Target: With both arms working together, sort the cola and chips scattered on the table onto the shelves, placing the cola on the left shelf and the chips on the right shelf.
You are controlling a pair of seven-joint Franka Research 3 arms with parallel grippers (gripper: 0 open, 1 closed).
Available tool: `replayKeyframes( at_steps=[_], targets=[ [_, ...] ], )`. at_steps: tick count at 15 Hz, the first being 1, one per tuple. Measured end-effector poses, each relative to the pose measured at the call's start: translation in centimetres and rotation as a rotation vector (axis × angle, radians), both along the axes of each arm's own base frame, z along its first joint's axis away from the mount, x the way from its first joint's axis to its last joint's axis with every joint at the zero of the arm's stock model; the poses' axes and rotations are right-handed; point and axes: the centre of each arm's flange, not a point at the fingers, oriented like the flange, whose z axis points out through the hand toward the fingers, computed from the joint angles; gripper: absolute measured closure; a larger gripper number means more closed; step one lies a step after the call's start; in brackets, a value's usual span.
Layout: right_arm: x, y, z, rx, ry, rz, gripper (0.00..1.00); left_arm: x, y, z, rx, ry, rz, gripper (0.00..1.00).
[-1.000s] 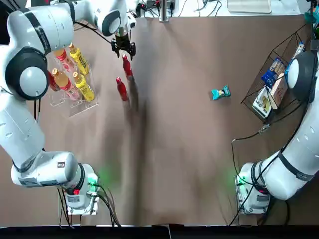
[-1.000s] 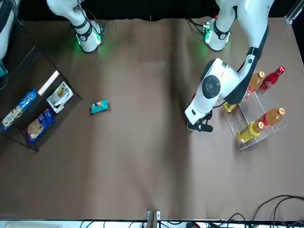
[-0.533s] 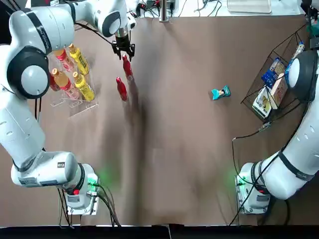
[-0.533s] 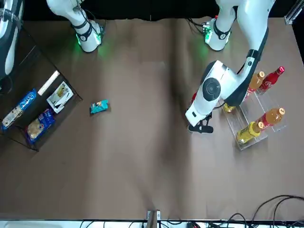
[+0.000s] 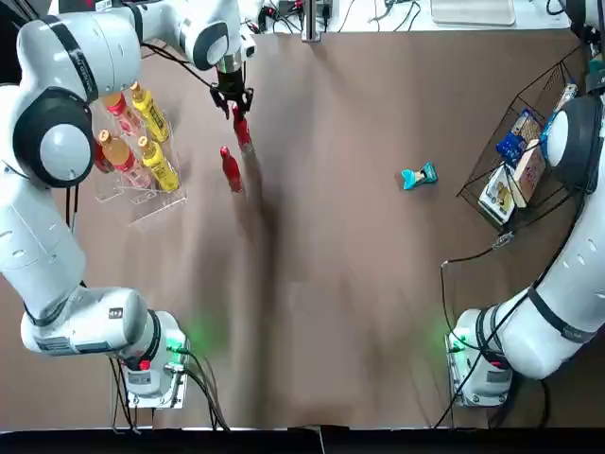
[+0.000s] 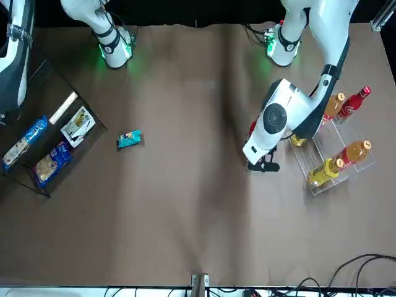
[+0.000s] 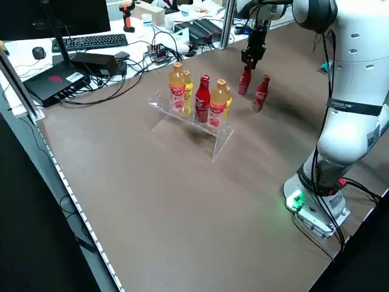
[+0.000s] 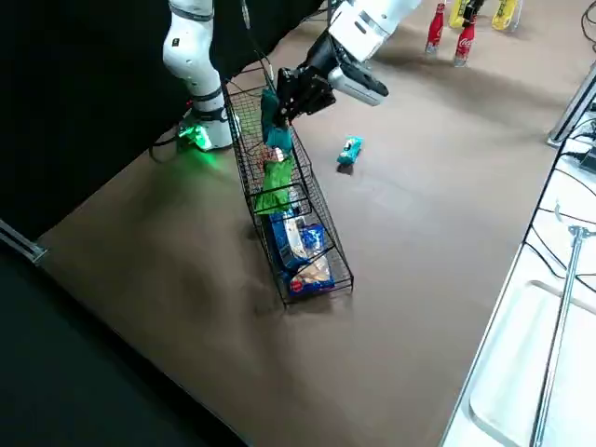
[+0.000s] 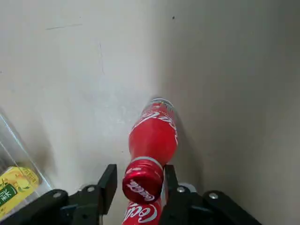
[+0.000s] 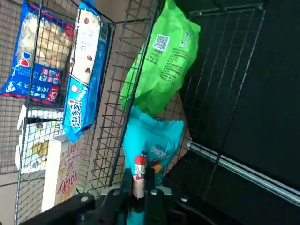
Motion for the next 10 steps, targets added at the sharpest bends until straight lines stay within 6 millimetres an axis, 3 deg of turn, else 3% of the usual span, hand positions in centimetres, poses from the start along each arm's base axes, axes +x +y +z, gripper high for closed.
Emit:
replayKeyframes(
  at_steps=[1,2,3,5,10],
  targets=[
    [0.0,0.0,-0.1,0.006,0.008,0.009,0.86,0.0,0.0,0.0,0.001,0.001,-0.001,0.52],
    [0.0,0.0,-0.2,0.013,0.017,0.021,0.71,-0.1,-0.1,0.0,0.001,0.001,0.0,0.56],
    [0.0,0.1,-0.2,0.016,0.019,0.026,0.66,-0.1,-0.1,0.0,0.001,0.001,0.002,0.56],
    [0.1,0.5,-0.3,0.018,0.021,0.035,0.65,-0.1,-0.3,0.1,-0.001,-0.001,0.001,0.69],
    [0.5,2.2,0.6,0.057,0.052,0.124,0.65,0.2,-0.4,0.4,-0.003,-0.011,0.001,0.69]
  ],
)
